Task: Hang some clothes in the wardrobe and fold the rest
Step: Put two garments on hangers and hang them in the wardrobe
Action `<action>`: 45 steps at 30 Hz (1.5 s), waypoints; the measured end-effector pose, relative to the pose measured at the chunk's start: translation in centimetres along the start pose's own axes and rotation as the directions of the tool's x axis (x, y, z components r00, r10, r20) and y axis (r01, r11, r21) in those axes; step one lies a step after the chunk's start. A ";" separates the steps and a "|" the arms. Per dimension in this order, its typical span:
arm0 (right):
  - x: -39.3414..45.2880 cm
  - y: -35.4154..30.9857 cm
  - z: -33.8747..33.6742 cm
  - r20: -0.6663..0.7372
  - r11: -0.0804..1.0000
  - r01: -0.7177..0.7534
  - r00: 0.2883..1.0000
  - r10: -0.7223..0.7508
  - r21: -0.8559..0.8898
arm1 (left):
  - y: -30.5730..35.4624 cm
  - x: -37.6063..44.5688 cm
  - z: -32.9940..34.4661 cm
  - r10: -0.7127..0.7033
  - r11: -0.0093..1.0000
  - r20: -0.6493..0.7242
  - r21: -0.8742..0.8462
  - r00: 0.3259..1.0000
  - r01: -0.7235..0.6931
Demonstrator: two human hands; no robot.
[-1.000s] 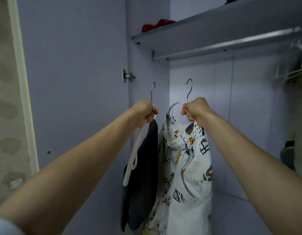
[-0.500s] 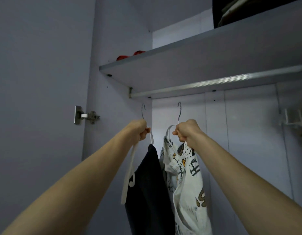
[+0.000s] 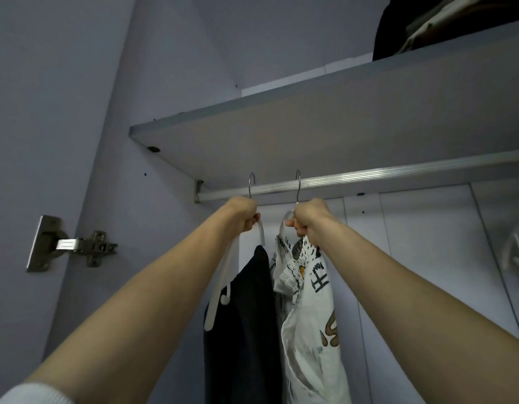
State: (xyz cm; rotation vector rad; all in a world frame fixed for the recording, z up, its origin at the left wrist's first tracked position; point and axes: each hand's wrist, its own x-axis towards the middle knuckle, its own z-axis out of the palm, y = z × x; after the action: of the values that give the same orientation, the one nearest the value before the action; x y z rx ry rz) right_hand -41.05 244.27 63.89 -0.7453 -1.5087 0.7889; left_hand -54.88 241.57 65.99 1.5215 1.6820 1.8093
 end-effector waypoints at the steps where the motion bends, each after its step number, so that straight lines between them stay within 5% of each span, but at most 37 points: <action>1: 0.7 -0.2 0.1 -0.015 1.000 0.010 1.000 -0.010 -0.007 | 0.1 1.0 -0.2 0.006 1.000 0.010 0.010 1.000 -0.006; 21: 8.0 2.0 4.2 -0.043 1.000 0.000 0.999 0.000 0.004 | -2.8 7.5 -0.6 0.020 0.995 0.102 0.097 0.995 -0.030; 31: 7.1 0.8 4.2 0.046 0.975 -0.146 0.989 0.140 0.167 | -1.3 4.9 -2.0 0.108 0.967 -0.019 0.234 0.994 -0.101; 37: 6.2 0.0 4.2 -0.015 0.983 -0.162 0.986 0.164 0.089 | 0.2 2.7 -2.7 0.185 0.892 0.009 0.417 0.983 -0.172; 45: 4.4 1.0 3.7 0.025 0.978 -0.111 0.994 0.109 0.174 | 0.2 0.3 -1.9 0.382 0.646 0.095 0.684 0.919 -0.339</action>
State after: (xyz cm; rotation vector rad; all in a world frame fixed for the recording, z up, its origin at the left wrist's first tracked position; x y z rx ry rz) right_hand -45.07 248.24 65.34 -0.6962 -1.3996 0.9990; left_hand -56.41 240.55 66.72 2.2602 2.4031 1.4261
